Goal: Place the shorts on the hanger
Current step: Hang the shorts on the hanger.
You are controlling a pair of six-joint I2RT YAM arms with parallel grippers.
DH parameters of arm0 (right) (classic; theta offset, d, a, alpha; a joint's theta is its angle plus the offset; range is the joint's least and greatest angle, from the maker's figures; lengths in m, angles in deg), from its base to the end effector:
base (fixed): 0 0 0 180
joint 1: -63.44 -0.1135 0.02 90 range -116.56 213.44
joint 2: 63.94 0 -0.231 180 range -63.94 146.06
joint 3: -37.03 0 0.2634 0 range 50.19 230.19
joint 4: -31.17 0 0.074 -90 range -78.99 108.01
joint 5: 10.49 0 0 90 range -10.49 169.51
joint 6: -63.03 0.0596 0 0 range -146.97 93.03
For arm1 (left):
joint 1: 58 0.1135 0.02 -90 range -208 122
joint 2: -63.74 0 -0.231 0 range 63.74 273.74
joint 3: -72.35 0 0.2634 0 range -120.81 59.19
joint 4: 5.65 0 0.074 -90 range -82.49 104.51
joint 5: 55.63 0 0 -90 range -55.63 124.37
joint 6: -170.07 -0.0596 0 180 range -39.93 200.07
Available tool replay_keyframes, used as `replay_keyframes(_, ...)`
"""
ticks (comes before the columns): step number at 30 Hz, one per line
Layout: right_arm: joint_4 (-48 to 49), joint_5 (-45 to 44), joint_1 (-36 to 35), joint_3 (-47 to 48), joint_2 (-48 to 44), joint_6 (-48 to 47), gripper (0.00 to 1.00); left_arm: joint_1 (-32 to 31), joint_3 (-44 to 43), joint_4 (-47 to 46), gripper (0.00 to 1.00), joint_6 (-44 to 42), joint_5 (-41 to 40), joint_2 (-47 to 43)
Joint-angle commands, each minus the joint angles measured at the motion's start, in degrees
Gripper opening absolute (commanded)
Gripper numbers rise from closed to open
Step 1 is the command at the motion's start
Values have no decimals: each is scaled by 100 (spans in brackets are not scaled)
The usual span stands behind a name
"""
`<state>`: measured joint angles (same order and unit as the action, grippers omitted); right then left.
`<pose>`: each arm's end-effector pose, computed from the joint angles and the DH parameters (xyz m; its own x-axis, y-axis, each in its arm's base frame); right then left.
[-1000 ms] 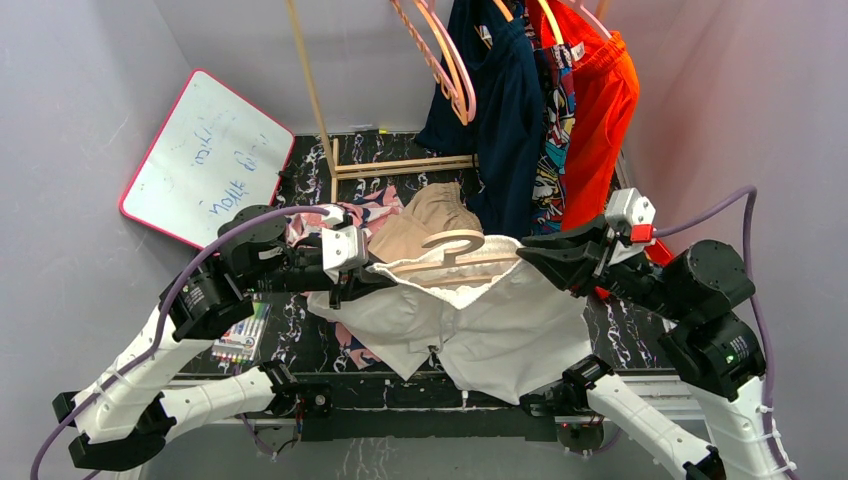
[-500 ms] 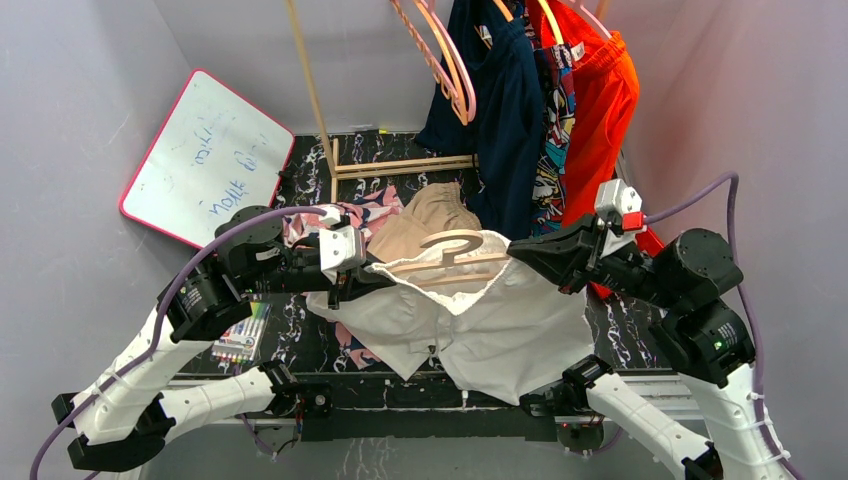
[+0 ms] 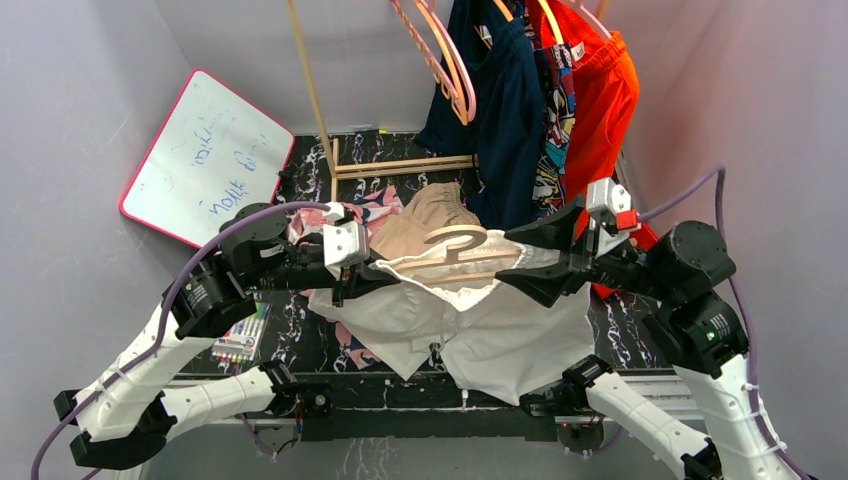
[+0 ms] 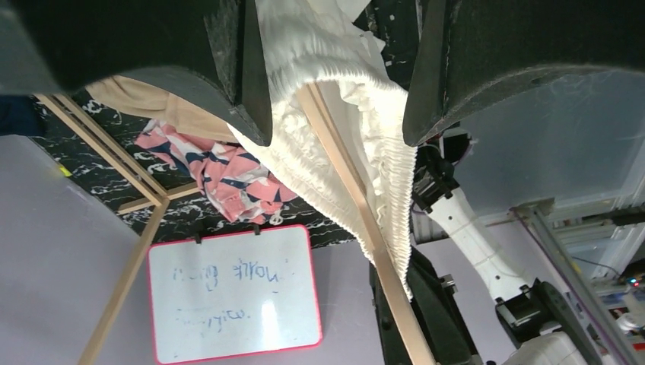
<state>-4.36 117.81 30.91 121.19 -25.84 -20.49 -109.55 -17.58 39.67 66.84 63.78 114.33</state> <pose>0.0979 0.1063 0.4678 0.0475 0.1353 -0.9897 -0.9472 0.3208 -0.0016 0.1029 -0.1766 0.4458 0.1626 0.1159 -0.9799 0.9746 0.1363 0.1778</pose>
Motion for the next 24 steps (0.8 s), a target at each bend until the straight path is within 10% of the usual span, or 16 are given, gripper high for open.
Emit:
replay_keyframes(1,490,847,-21,229,283,70,70,-11,-204,-545,0,161,357,119)
replay_keyframes(18,912,1548,-131,76,702,228,61,-11,-585,-444,0,114,987,813)
replay_keyframes(24,830,1445,-144,16,746,202,40,-7,-795,-455,0,177,1104,1000)
